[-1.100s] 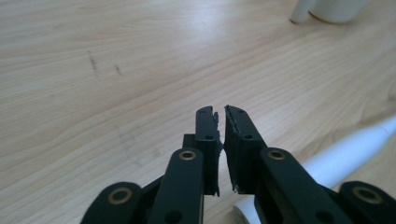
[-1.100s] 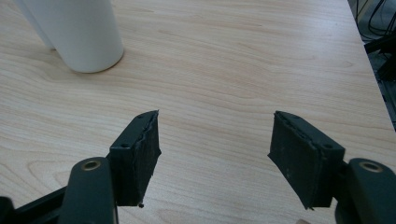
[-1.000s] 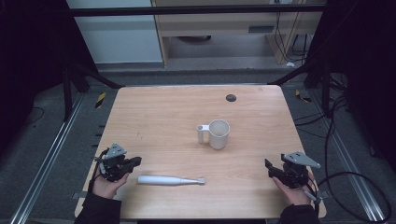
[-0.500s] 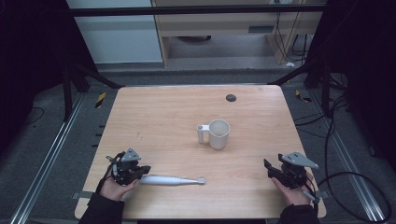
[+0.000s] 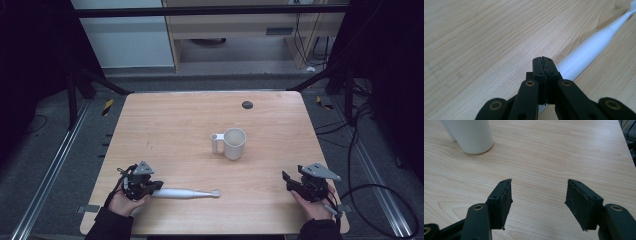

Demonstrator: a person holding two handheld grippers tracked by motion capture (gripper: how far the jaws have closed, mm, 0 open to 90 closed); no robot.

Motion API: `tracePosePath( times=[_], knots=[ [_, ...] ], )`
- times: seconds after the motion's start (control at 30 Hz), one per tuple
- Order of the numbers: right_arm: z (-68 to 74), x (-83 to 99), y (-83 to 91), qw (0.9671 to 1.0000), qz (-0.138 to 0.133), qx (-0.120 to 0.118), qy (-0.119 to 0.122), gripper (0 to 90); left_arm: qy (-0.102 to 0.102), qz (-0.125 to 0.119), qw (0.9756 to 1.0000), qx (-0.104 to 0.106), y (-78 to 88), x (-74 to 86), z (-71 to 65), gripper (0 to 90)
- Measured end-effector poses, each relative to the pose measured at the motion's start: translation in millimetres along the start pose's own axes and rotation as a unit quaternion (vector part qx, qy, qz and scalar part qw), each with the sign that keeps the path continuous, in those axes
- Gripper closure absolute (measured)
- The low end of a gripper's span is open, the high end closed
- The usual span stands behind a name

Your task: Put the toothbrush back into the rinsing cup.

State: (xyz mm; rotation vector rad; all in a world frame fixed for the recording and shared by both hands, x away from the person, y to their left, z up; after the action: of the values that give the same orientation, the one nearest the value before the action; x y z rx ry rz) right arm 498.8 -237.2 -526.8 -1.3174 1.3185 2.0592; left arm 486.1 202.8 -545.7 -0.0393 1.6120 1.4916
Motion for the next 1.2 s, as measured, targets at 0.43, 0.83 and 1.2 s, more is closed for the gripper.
tracePosePath(
  times=[0.43,0.83,1.2],
  knots=[
    [-1.9,1.4,1.0,1.0,0.001,0.004,0.0,36.9,-0.004,0.006,0.9999,0.008,2.7,3.5,-5.5,89.5],
    [-2.6,2.1,1.6,1.0,0.002,0.006,-0.001,36.7,-0.009,0.012,0.9998,0.013,6.6,9.0,-11.9,89.5],
    [-2.9,2.8,1.1,1.0,0.004,0.006,0.0,36.7,-0.017,0.018,0.9995,0.017,8.1,12.7,-17.1,89.6]
  ],
)
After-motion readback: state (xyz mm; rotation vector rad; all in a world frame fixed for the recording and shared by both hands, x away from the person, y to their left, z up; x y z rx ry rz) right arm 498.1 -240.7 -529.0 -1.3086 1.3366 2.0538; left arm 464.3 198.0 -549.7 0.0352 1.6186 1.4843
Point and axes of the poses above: each handheld gripper's, and its own axes: y roughly backward along the jaws, x roughly out of its underside, z roughly to its left, the point moved 10 cm from there along -y, roughly forward along the jaws, and after that the axes turned 15 degrees about -x, right-handed, at the moved point
